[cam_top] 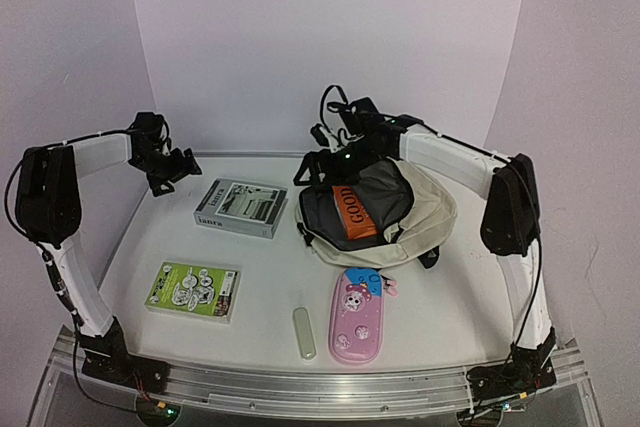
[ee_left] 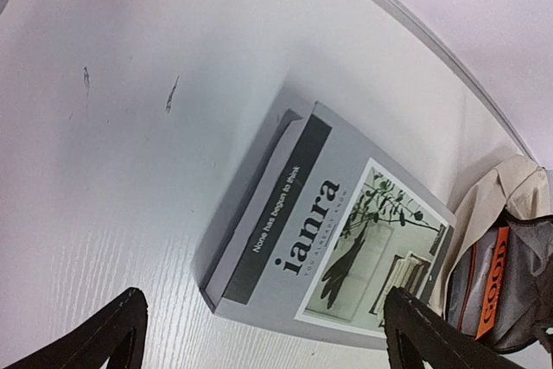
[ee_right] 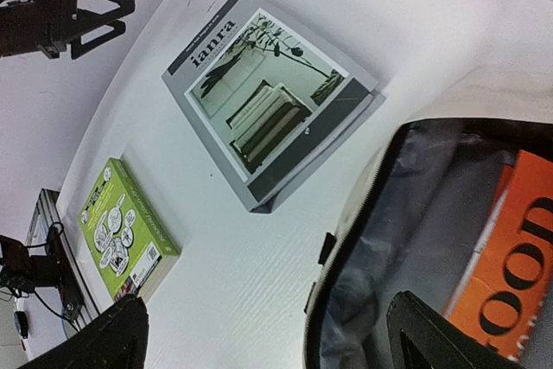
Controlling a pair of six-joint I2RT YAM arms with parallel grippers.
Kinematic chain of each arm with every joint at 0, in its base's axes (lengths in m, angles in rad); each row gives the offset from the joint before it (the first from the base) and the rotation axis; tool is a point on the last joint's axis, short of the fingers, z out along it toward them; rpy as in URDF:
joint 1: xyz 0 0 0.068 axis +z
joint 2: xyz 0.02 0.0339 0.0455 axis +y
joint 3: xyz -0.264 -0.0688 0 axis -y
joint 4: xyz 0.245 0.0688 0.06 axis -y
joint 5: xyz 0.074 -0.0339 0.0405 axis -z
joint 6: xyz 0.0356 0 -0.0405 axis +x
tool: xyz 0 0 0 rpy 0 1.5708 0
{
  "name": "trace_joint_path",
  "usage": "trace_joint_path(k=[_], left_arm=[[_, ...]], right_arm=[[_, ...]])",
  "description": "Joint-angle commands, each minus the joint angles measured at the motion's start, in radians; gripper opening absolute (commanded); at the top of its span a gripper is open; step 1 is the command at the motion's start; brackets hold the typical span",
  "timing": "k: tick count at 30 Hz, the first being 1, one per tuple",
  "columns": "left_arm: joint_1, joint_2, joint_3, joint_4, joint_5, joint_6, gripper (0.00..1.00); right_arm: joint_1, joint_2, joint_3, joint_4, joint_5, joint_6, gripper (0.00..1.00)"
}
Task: Pack the student bag
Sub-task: Pick up the book from the center of the board.
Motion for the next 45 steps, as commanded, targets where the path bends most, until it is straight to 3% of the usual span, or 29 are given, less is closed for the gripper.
trace_joint_path(k=[1, 11, 25, 30, 37, 42, 45], left_arm=[[0.017, 0.029, -0.017, 0.089, 0.11, -0.009, 0.95], [0.017, 0.113, -0.048, 0.135, 0.123, -0.006, 0.93], [0.016, 0.149, -0.117, 0.209, 0.212, -0.005, 0.87], [0.009, 0.173, -0.109, 0.222, 0.283, 0.007, 0.77], [-0.037, 0.119, -0.15, 0.27, 0.329, -0.02, 0.55], [-0.064, 0.024, -0.182, 0.262, 0.299, -0.037, 0.49], [-0.066, -0.023, -0.206, 0.256, 0.289, -0.033, 0.48]], right_arm=[[0.035, 0.116, 0.115, 0.065, 0.038, 0.103, 0.94], [0.074, 0.371, 0.3, 0.15, -0.027, 0.201, 0.89], [0.113, 0.521, 0.373, 0.335, -0.025, 0.295, 0.81], [0.114, 0.536, 0.377, 0.34, -0.009, 0.292, 0.77], [0.115, 0.49, 0.378, 0.34, -0.032, 0.271, 0.67], [0.115, 0.417, 0.378, 0.338, -0.054, 0.259, 0.53], [0.115, 0.358, 0.369, 0.342, -0.047, 0.249, 0.5]])
